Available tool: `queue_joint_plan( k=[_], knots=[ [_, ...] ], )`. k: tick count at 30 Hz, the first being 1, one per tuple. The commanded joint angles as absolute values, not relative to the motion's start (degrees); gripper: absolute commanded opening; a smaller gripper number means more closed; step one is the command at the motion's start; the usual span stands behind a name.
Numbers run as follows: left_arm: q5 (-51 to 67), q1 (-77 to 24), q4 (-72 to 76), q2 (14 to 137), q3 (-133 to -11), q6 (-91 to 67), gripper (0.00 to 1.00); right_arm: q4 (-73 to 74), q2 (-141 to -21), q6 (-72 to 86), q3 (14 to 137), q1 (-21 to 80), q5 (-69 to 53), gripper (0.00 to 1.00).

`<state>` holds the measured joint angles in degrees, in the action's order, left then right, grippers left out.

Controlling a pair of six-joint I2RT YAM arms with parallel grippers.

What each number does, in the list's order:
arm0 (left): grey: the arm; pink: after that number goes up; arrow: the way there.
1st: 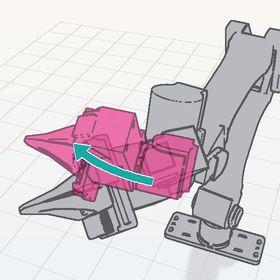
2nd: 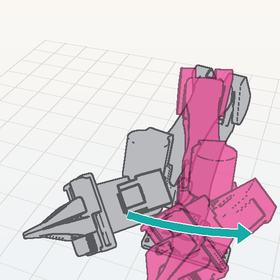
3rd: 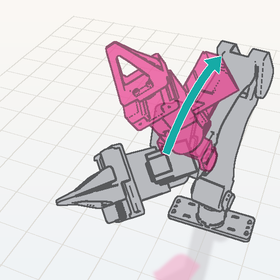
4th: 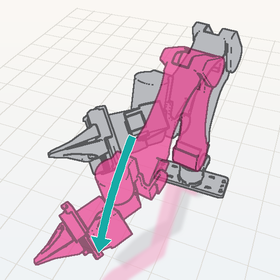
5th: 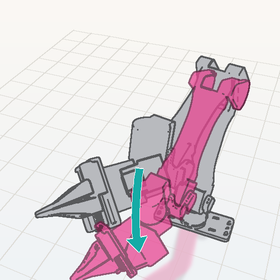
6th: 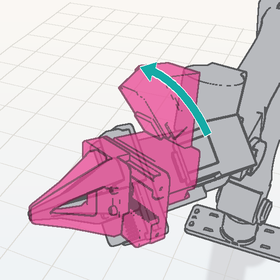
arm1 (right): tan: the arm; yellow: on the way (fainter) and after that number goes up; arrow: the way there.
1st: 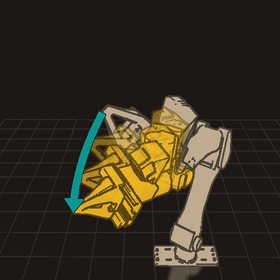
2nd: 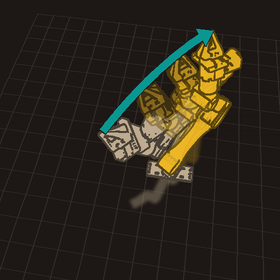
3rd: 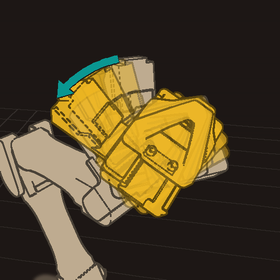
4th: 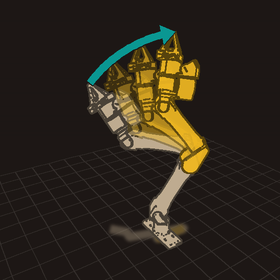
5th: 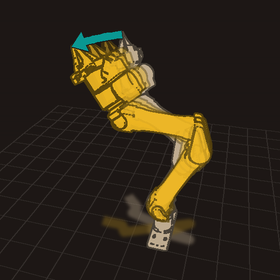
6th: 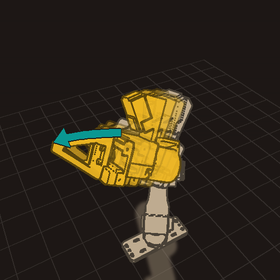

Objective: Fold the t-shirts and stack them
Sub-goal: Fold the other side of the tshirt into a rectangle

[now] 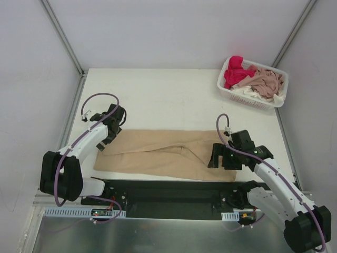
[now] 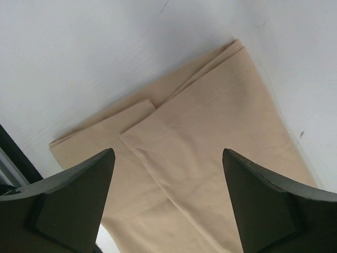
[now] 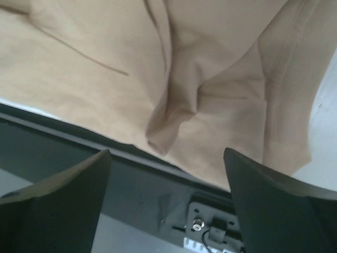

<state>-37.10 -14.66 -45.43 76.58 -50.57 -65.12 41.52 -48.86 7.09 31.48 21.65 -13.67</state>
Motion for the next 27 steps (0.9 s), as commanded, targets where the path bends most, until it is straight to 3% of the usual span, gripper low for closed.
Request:
queue_joint_plan(
  k=[1, 3, 12, 20, 27],
  knots=[
    [-33.85, -15.99, -46.93, 73.22, -52.99, -64.17, 0.94, 44.91, -45.53, 8.35, 36.55, 21.97, -16.35, 0.97],
    [-31.74, -17.05, -46.76, 73.21, -54.22, -63.55, 0.99, 44.56, -47.27, 7.13, 40.24, 21.97, -14.6, 0.97],
    [-24.27, -23.2, -43.51, 78.92, -57.92, -59.77, 0.99, 34.9, -68.77, 5.8, 50.79, 21.97, -11.16, 0.97],
    [-22.94, -23.47, -42.28, 80.77, -55.55, -59.59, 0.99, 30.85, -81.38, 5.8, 52.56, 22.32, -9.4, 0.97],
    [-22.85, -23.47, -41.57, 80.68, -54.76, -59.68, 0.99, 30.05, -86.31, 6.15, 52.91, 31.62, -8.53, 0.97]
  ],
)
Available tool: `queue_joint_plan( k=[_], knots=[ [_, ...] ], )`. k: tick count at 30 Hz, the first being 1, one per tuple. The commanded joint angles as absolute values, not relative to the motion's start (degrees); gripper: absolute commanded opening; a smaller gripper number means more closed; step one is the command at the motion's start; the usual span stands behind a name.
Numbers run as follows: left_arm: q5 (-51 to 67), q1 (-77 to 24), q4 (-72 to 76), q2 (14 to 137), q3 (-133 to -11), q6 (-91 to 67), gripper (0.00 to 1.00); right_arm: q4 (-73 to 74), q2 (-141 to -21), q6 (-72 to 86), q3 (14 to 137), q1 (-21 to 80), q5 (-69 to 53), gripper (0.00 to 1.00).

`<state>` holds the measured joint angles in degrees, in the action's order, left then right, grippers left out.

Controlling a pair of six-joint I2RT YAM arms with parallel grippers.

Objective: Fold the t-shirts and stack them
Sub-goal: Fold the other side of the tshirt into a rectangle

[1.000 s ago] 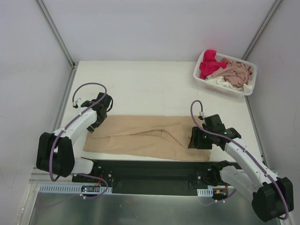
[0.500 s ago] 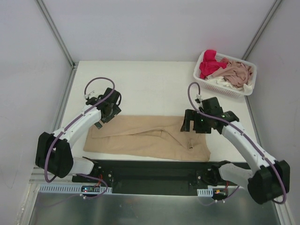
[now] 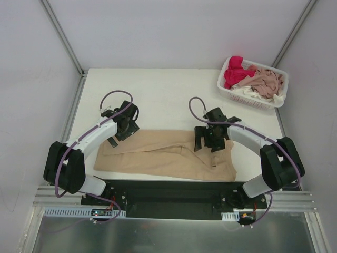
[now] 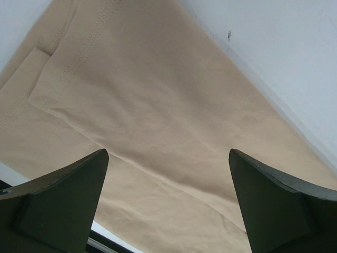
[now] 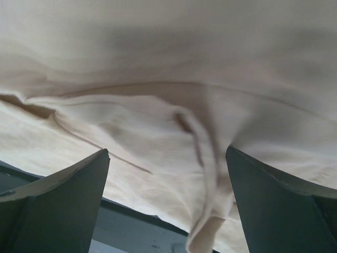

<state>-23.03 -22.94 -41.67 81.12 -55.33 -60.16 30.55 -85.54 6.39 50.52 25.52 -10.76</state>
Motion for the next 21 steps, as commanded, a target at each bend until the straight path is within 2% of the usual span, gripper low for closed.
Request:
queue_joint_plan(
  k=[1, 7, 14, 21],
  knots=[
    [-22.94, -23.47, -41.57, 80.6, -54.76, -59.68, 0.99, 30.32, -86.22, 6.67, 52.91, 32.86, -6.96, 0.97],
    [-22.85, -23.47, -41.66, 80.51, -54.41, -59.68, 0.99, 34.89, -84.38, 9.32, 54.31, 40.86, 2.61, 0.97],
    [-23.55, -23.47, -41.66, 79.54, -53.7, -59.77, 0.99, 36.3, -81.83, 10.55, 54.76, 50.35, 2.99, 0.97],
    [-24.08, -23.47, -41.75, 78.31, -54.49, -58.54, 0.99, 40.51, -80.69, 12.22, 53.79, 65.2, 1.31, 0.97]
  ],
)
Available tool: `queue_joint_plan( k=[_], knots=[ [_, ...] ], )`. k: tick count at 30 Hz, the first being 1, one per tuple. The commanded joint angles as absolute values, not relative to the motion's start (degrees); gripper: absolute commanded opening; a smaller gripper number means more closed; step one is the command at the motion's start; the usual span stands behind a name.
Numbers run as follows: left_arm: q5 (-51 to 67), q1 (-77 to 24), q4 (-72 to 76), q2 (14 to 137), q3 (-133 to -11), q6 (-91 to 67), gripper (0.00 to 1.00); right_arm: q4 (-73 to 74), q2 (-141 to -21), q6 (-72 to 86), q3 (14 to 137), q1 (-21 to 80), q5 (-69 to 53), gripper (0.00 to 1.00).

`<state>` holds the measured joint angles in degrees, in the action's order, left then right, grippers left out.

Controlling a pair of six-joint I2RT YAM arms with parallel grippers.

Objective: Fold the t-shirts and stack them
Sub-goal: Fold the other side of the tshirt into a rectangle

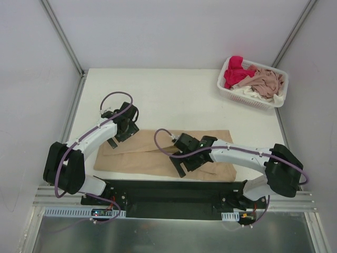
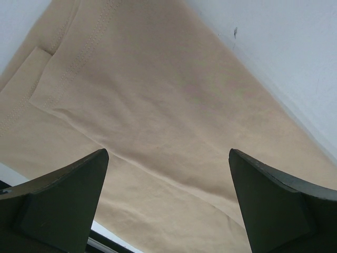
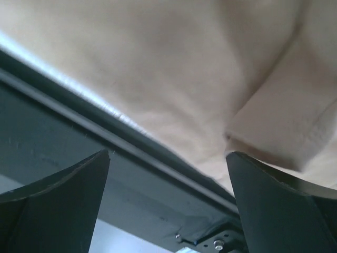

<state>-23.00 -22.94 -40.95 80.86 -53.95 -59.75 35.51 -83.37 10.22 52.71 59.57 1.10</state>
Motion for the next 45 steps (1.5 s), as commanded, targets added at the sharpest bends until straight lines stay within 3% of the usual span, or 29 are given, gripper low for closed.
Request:
queue_joint_plan(
  k=[1, 13, 21, 37, 45],
  knots=[
    [-24.0, -23.47, -41.66, 78.05, -54.58, -58.54, 0.99, 41.47, -80.42, 12.39, 54.05, 66.08, 2.1, 0.97],
    [-19.7, -23.64, -41.57, 75.76, -55.55, -57.13, 0.99, 48.25, -70.68, 16.07, 56.7, 64.97, 14.06, 0.97],
    [-6.27, -30.32, -30.43, 77.25, -52.57, -51.42, 0.99, 34.83, -62.58, 27.23, 39.76, 49.5, 2.3, 0.97],
    [-5.63, -25.58, -26.63, 85.17, -43.78, -50.8, 0.99, 35.86, -78.83, 22.5, 37.88, 35.69, 7.38, 0.97],
    [-5.37, -23.38, -26.89, 82.62, -40.51, -51.06, 0.99, 36.91, -87.0, 14.87, 48.31, 30.07, 9.75, 0.97]
  ],
)
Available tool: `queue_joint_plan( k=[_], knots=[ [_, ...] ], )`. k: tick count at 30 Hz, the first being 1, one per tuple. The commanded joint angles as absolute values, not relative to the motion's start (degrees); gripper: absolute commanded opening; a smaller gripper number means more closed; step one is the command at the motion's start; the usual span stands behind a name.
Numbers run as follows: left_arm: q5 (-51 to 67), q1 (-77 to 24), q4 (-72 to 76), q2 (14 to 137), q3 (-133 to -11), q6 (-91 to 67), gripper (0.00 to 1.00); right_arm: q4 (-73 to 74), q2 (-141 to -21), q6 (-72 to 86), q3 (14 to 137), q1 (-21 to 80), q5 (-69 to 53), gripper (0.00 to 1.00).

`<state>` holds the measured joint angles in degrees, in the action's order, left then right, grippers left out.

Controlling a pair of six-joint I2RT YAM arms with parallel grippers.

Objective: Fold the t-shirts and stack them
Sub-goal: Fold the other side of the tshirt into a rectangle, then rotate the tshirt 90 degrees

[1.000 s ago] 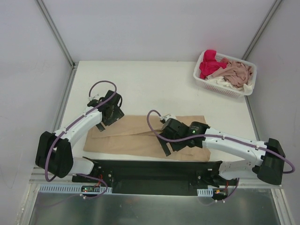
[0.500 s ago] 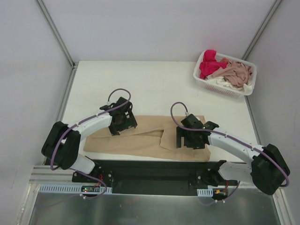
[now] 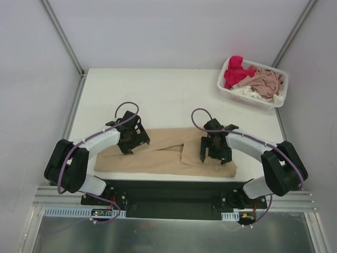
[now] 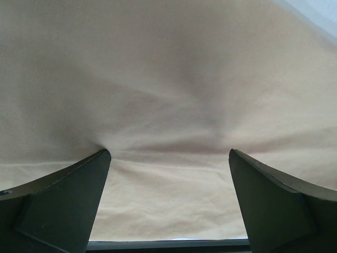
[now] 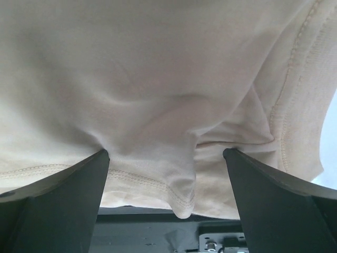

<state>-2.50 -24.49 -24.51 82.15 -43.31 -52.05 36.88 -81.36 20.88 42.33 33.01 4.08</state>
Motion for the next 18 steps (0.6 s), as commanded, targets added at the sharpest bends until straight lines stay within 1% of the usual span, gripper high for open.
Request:
queue_joint_plan(
  k=[1, 3, 9, 10, 11, 13, 14, 18],
  knots=[
    [-4.84, -23.38, -26.89, 82.7, -40.69, -51.15, 0.99, 37.18, -88.4, 14.24, 49.99, 29.8, 10.28, 0.97],
    [-3.44, -23.64, -26.89, 83.05, -41.92, -51.33, 0.99, 37.0, -93.23, 13.1, 53.59, 29.01, 9.5, 0.97],
    [-2.81, -24.26, -26.89, 84.02, -44.82, -51.85, 1.0, 38.4, -109.49, 10.81, 72.92, 25.76, 1.5, 0.97],
    [-2.9, -24.34, -26.81, 83.94, -45.0, -52.29, 0.99, 39.19, -111.77, 9.77, 79.65, 25.49, 0.45, 0.97],
    [-2.9, -24.35, -26.81, 84.02, -45.0, -52.73, 0.99, 41.37, -116.58, 9.15, 83.11, 25.05, 0.61, 0.97],
    [-2.12, -24.52, -26.81, 84.28, -45.44, -53.7, 0.99, 44.63, -121.53, 8.27, 91.37, 24.52, 0.53, 0.97],
    [-1.67, -24.7, -26.81, 84.55, -45.79, -53.7, 0.99, 47.0, -125.99, 7.13, 98.71, 24.17, -1.3, 0.97],
    [-1.06, -27.06, -26.81, 87.09, -48.24, -54.84, 0.99, 48.6, -134.72, 5.98, 112.83, 23.03, -4.47, 0.97]
  ],
)
